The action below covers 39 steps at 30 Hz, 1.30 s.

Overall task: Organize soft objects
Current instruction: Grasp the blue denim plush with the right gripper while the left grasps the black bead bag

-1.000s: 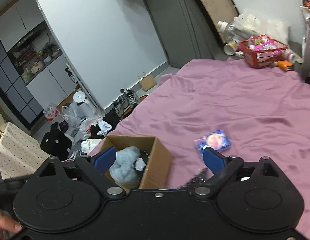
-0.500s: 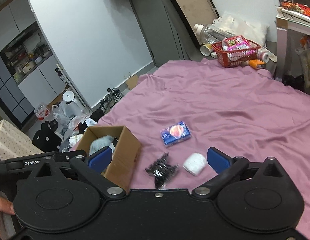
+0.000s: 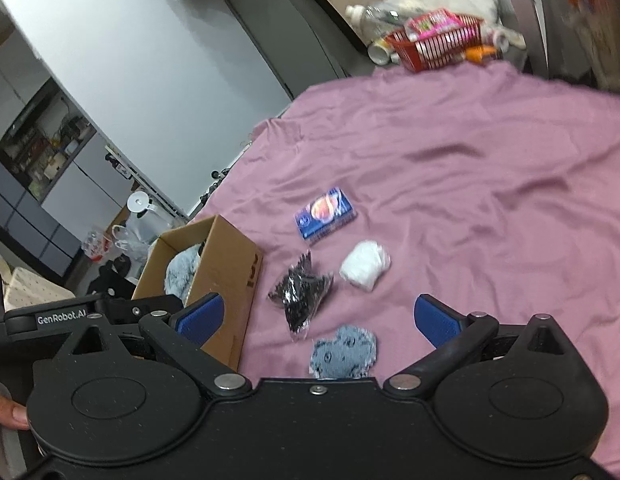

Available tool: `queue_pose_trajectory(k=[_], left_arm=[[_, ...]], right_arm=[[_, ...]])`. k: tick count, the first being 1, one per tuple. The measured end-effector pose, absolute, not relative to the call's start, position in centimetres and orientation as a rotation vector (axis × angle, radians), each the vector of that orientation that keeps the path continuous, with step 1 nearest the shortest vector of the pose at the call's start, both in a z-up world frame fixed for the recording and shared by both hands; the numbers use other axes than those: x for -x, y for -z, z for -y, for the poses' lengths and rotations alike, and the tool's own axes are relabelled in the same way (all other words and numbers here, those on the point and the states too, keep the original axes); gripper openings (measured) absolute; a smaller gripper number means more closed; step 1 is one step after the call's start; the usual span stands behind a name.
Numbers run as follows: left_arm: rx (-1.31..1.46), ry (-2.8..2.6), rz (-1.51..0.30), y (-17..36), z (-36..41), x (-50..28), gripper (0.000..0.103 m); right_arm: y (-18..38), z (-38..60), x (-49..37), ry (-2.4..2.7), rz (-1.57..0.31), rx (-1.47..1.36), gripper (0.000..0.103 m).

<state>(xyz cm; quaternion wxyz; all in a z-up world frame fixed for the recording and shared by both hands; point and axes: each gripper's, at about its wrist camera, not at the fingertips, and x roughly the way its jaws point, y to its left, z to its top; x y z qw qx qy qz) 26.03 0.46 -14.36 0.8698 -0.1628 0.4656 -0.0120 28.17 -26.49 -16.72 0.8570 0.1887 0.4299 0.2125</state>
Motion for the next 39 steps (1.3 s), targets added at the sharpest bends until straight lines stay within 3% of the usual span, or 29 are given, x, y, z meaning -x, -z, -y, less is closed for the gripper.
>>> queue_pose_trajectory(k=[4, 8, 21, 25, 27, 28, 39], left_arm=[[0.3, 0.047, -0.988, 14.6, 0.9, -26.6, 0.091], [0.251, 0.096, -1.005, 15.2, 2.8, -27.0, 0.091], [0.172, 0.148, -1.044, 18.3, 5.1, -28.1, 0.091], [0.185, 0.154, -1.053, 18.9, 5.3, -28.7, 0.091], [0.184, 0.154, -1.052, 19.1, 5.5, -29.1, 0.091], [0.182, 0.155, -1.05, 19.3, 5.6, -29.3, 0.091], [0.153, 0.135, -1.026, 20.7, 6.1, -32.0, 0.09]], right_arm=[[18.3, 26.9, -28.0, -0.469, -0.927, -0.424, 0.101], [20.6, 27.0, -27.9, -0.469, -0.98, -0.454, 0.089], [24.8, 23.2, -28.9, -0.557, -1.046, -0.32, 0.071], [26.0, 22.8, -29.7, -0.544, -1.06, -0.287, 0.06], [26.0, 22.6, -29.8, -0.54, -1.046, -0.262, 0.05], [26.0, 22.7, -29.9, -0.53, -1.043, -0.256, 0.04], [26.2, 25.2, -30.5, -0.512, -1.043, -0.355, 0.025]])
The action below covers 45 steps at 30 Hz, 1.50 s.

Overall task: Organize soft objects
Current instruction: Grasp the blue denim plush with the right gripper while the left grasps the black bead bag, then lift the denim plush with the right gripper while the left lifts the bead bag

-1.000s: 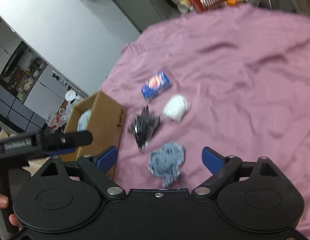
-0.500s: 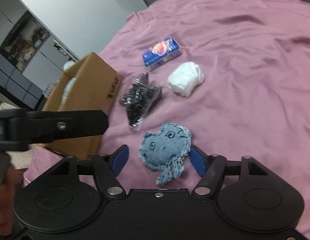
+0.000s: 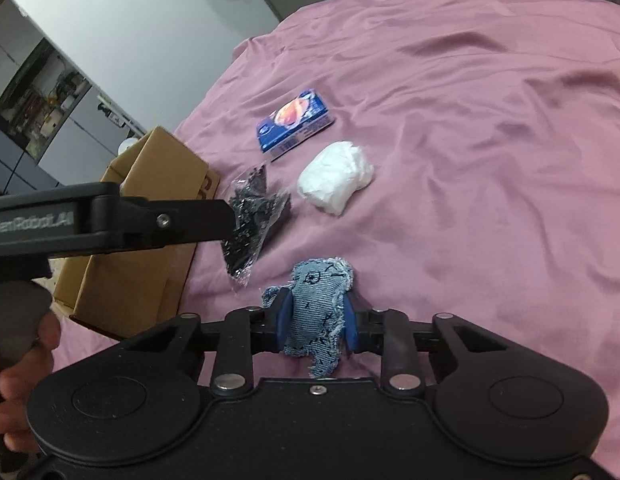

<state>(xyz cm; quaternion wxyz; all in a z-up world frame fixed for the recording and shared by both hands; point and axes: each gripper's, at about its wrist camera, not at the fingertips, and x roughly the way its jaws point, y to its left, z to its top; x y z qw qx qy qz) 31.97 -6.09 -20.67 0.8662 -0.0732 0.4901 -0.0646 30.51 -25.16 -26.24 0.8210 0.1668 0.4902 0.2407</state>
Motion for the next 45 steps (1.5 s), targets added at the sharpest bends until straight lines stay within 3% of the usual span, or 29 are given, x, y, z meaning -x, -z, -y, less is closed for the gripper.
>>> queue_pose_trajectory(k=[12, 15, 16, 20, 24, 29, 31, 33, 35, 39, 45], left_arm=[[0.144, 0.171, -1.094, 23.0, 5.7, -35.4, 0.086], [0.172, 0.158, -1.145, 24.1, 5.0, -35.9, 0.07], [0.175, 0.151, -1.146, 24.4, 4.8, -36.0, 0.061], [0.206, 0.179, -1.144, 24.4, 4.3, -36.7, 0.047], [0.213, 0.243, -1.153, 24.4, 4.3, -37.1, 0.04], [0.215, 0.329, -1.171, 24.8, 3.5, -37.7, 0.039], [0.2, 0.377, -1.168, 24.7, 3.1, -37.9, 0.037], [0.2, 0.404, -1.164, 24.7, 2.7, -38.1, 0.035], [0.207, 0.429, -1.151, 24.6, 2.5, -37.8, 0.032], [0.265, 0.462, -1.141, 24.3, 1.7, -36.9, 0.027], [0.291, 0.472, -1.074, 22.2, 0.9, -35.5, 0.024]], right_arm=[[25.7, 28.0, -31.3, -0.486, -1.035, -0.355, 0.019], [25.4, 28.3, -32.2, -0.494, -1.057, -0.378, 0.015], [25.4, 28.4, -32.5, -0.496, -1.061, -0.38, 0.014], [25.8, 28.3, -33.2, -0.488, -1.096, -0.404, 0.015], [26.3, 28.5, -33.8, -0.475, -1.16, -0.479, 0.028], [26.4, 26.6, -33.6, -0.464, -1.17, -0.435, 0.055], [26.1, 25.1, -33.3, -0.456, -1.15, -0.366, 0.057], [25.8, 24.0, -33.0, -0.417, -1.135, -0.308, 0.053], [25.4, 23.2, -32.7, -0.352, -1.125, -0.251, 0.03], [24.6, 23.3, -32.2, -0.27, -1.109, -0.297, 0.024], [23.0, 23.8, -30.3, -0.197, -1.057, -0.294, 0.024]])
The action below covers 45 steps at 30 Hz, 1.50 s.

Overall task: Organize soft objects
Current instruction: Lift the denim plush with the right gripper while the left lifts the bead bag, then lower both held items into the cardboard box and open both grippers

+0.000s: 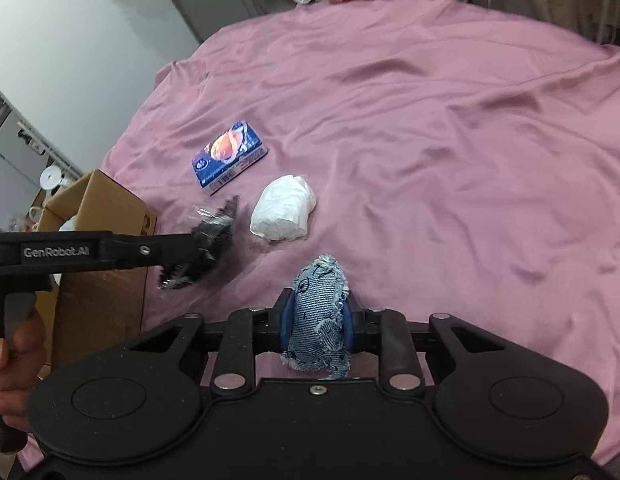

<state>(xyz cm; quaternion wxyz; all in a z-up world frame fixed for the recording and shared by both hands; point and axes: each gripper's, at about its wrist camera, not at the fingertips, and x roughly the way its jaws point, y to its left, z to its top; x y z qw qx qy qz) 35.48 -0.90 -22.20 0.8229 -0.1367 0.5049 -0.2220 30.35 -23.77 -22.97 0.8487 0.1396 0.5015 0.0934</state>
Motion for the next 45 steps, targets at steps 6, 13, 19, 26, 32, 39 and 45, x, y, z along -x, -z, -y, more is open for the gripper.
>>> queue_pose_trajectory(k=[6, 13, 19, 26, 32, 39, 45], left_arm=[[0.299, 0.473, -0.994, 18.8, -0.2, -32.6, 0.023], [0.302, 0.42, -0.976, 15.2, -2.2, -28.9, 0.023], [0.279, 0.387, -0.895, 11.2, -4.2, -26.7, 0.023], [0.27, 0.328, -0.869, 9.5, -6.7, -24.2, 0.023], [0.281, 0.261, -0.88, 10.5, -8.8, -23.6, 0.023], [0.302, 0.215, -0.907, 12.7, -11.5, -23.9, 0.023], [0.32, 0.187, -0.966, 14.9, -13.3, -24.2, 0.024]], right_arm=[[19.9, 24.0, -28.3, -0.191, -0.977, -0.274, 0.024], [16.5, 23.3, -25.9, -0.228, -0.878, -0.298, 0.024], [14.1, 22.0, -24.1, -0.281, -0.806, -0.303, 0.024], [11.8, 19.4, -22.7, -0.367, -0.737, -0.299, 0.024], [11.0, 16.8, -22.7, -0.42, -0.722, -0.291, 0.024], [11.0, 13.6, -23.7, -0.456, -0.73, -0.278, 0.025], [11.8, 11.1, -24.8, -0.483, -0.75, -0.253, 0.025]])
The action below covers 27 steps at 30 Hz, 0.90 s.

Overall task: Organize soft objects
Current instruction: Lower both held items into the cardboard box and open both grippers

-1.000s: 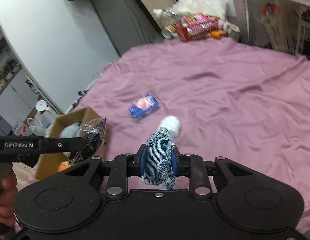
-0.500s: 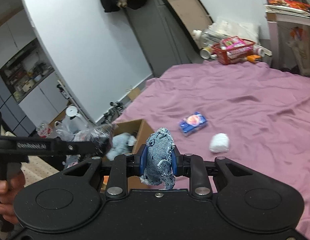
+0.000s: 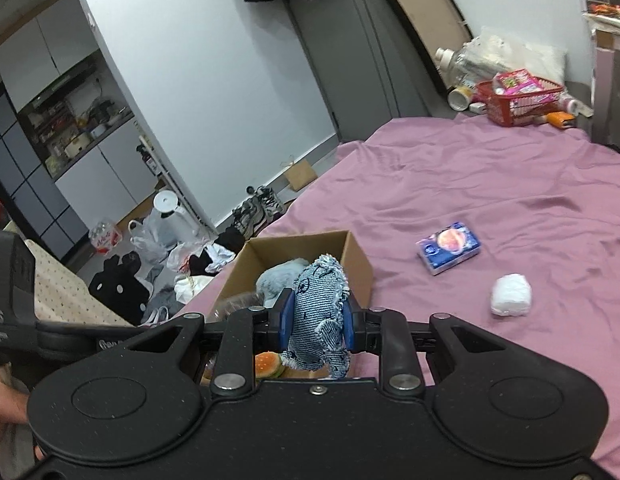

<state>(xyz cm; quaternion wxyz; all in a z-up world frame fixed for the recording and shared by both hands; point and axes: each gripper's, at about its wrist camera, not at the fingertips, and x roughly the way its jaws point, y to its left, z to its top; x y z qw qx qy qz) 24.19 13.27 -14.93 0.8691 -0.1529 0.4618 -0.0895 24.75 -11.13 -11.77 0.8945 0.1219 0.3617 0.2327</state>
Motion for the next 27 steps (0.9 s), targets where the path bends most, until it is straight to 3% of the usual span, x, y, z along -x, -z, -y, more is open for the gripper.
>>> queue_pose_trajectory(k=[6, 10, 22, 24, 26, 27], left_arm=[[0.314, 0.159, -1.033, 17.1, -13.8, -24.7, 0.027], [0.344, 0.154, -1.061, 17.7, -14.3, -25.1, 0.036], [0.368, 0.066, -0.981, 15.9, -15.9, -26.1, 0.049], [0.372, 0.066, -0.973, 15.6, -15.7, -26.3, 0.053], [0.37, 0.068, -0.958, 15.2, -15.2, -26.4, 0.058], [0.363, 0.07, -0.945, 15.0, -14.9, -26.4, 0.058]], right_arm=[[13.0, 8.8, -25.9, -0.508, -0.785, -0.246, 0.025], [13.8, 7.8, -26.3, -0.521, -0.81, -0.251, 0.025], [14.7, 6.4, -26.5, -0.563, -0.857, -0.257, 0.027], [14.6, 7.0, -26.5, -0.556, -0.858, -0.263, 0.035], [14.4, 7.8, -26.5, -0.529, -0.85, -0.268, 0.058], [14.2, 8.4, -26.4, -0.511, -0.836, -0.267, 0.062]])
